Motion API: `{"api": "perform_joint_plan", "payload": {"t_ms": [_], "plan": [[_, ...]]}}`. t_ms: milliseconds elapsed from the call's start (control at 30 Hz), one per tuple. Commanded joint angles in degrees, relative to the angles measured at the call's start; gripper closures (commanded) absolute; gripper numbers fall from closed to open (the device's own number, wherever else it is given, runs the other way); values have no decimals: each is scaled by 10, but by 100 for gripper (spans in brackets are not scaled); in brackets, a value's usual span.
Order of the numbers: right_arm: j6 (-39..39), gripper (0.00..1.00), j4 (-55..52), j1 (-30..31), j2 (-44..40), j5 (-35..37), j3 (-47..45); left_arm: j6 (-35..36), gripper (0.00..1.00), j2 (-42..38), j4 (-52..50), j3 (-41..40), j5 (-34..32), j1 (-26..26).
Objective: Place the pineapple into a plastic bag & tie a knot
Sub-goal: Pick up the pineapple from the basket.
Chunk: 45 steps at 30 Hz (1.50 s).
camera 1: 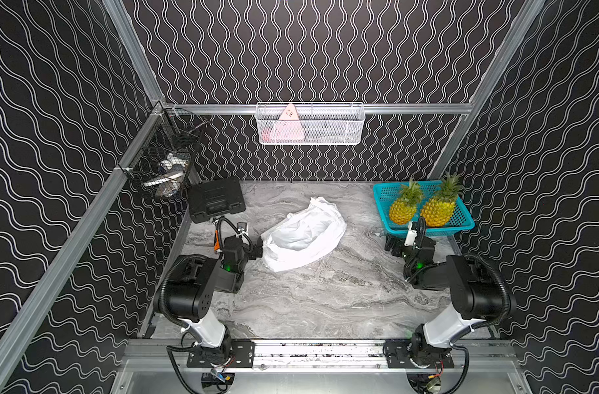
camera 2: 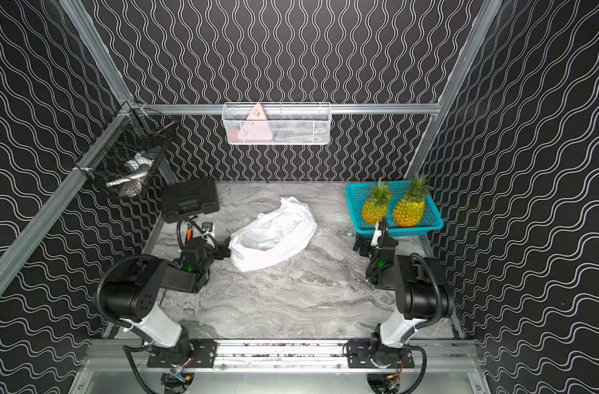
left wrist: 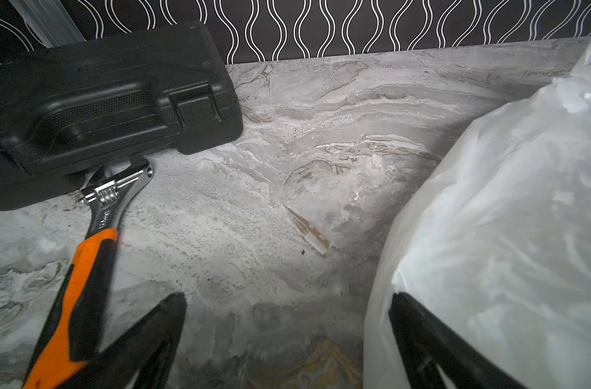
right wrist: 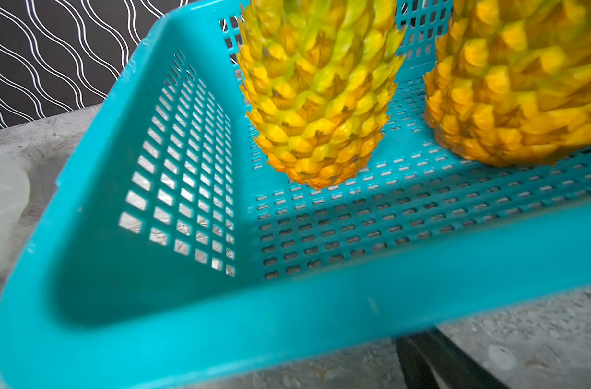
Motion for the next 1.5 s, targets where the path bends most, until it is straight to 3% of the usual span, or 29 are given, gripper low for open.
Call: {"api": "perform_joint_plan", "payload": {"t_ms": [0, 767, 900, 967, 1033, 1100, 1200, 1267, 1367, 1467], "plan": [[-1, 0, 29, 1, 0, 4, 1, 10, 1, 0, 27, -1, -6, 0], [-1, 0, 24, 1, -2, 3, 0, 9, 1, -1, 31, -3, -7, 0], [-19, 0, 30, 22, -59, 29, -33, -2, 1, -63, 60, -44, -33, 0], [-9, 0, -17, 41, -119, 72, -33, -31, 1, -138, -20, -44, -85, 0], [52, 0, -136, 44, -192, 101, -20, -47, 1, -206, -85, -44, -114, -3], [73, 0, -298, 72, -270, 137, 13, -73, 1, -267, -285, 22, -158, -26], [115, 0, -495, 128, -370, 183, 67, -138, 1, -281, -602, 169, -191, -35], [158, 0, -585, 141, -406, 199, 114, -176, 1, -298, -730, 237, -189, -37], [141, 0, -620, 132, -384, 187, 208, -234, 1, -316, -890, 343, -162, -53], [113, 0, -710, 72, -261, 129, 384, -292, 1, -289, -977, 428, -83, -88]]}}
